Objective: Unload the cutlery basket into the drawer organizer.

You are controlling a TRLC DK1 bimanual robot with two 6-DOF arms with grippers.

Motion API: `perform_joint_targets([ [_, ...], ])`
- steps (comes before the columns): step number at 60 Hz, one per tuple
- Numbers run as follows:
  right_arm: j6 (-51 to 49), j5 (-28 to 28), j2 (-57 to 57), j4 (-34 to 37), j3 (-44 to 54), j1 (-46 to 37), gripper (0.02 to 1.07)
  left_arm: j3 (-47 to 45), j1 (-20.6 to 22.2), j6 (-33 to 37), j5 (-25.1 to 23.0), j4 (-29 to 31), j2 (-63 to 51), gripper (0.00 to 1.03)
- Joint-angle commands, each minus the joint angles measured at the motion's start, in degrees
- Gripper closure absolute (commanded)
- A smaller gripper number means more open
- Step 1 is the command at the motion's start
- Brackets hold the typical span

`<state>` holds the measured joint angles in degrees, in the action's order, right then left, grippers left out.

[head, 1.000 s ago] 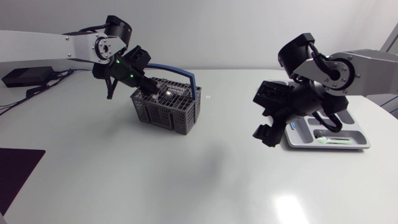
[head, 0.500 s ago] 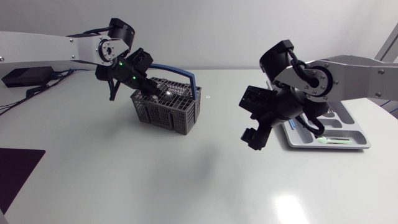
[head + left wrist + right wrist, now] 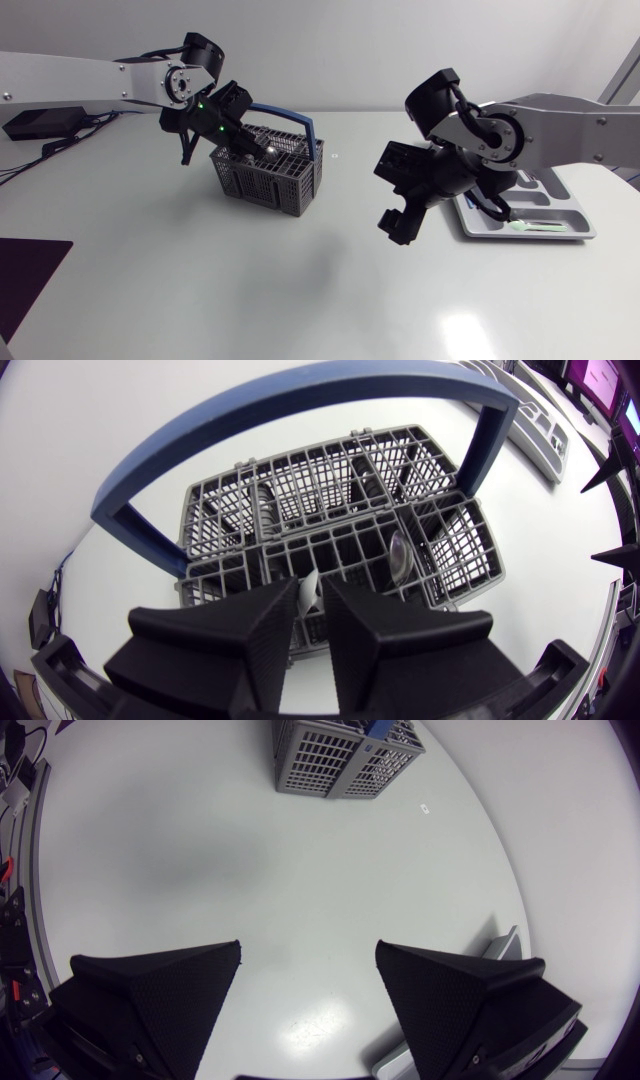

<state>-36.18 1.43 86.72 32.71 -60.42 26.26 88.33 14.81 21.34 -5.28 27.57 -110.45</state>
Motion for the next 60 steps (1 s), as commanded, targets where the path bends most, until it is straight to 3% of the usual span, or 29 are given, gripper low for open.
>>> perform_joint_targets([
  [1, 1.12, -0.29, 1.0, -0.37, 2.15, 0.37, 0.1, -1.94, 0.57, -0.86, 0.09, 0.2, -2.22, 0.85],
  [9, 1.12, -0.29, 0.82, -0.54, 2.68, 0.37, 0.1, -2.82, 0.57, -0.95, 0.09, -0.41, -1.96, 0.99],
  [42, 1.64, -0.29, -0.15, -1.24, 4.96, 2.13, 0.1, -7.21, 1.36, -1.48, 1.67, -3.75, 5.25, 0.99],
  [60, 1.99, -0.38, -0.94, -1.33, 6.02, 2.83, 0.1, -12.22, 3.3, 1.33, 6.77, -9.03, 10.96, 0.99],
])
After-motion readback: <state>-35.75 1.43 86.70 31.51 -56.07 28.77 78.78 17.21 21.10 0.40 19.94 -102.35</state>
